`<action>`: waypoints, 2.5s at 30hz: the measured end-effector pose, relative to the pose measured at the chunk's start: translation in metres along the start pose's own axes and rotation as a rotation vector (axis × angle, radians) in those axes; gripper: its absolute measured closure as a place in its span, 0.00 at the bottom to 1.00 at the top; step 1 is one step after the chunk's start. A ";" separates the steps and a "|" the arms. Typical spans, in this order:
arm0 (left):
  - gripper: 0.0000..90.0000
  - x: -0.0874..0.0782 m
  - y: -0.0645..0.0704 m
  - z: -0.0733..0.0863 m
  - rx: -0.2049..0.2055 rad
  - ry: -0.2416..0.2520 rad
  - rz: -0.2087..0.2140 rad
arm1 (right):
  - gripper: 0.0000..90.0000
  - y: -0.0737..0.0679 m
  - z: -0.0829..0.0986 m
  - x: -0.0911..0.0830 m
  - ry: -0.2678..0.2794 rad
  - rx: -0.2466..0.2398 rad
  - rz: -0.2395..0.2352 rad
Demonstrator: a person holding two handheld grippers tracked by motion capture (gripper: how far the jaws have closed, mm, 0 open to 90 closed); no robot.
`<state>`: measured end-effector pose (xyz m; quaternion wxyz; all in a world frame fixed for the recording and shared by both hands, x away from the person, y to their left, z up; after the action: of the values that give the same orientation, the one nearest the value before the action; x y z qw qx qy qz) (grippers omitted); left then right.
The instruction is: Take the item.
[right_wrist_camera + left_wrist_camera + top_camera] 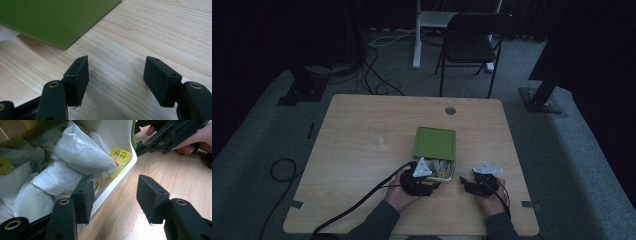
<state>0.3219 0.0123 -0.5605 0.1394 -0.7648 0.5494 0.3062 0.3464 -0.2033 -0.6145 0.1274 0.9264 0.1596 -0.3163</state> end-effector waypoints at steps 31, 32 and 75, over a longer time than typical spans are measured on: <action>0.60 -0.032 0.029 -0.020 0.030 0.098 -0.028 | 0.41 0.000 0.000 0.000 -0.001 0.002 0.003; 0.60 -0.032 0.028 -0.021 0.028 0.101 -0.030 | 0.41 0.000 0.000 0.000 -0.001 0.001 0.003; 0.95 -0.011 -0.001 -0.031 -0.017 0.021 -0.097 | 0.40 0.000 0.000 0.000 -0.001 0.003 0.002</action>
<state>0.3300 0.0042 -0.5298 0.1417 -0.7948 0.5106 0.2957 0.3465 -0.2031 -0.6145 0.1266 0.9267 0.1580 -0.3167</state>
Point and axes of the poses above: each handheld gripper's, and its own axes: x roughly forward along the jaws, z roughly out of its underside, y roughly to its right, the point moved 5 cm from there along x, roughly forward along the jaws, and after that the axes turned 12 degrees about z, right-handed, at the moved point
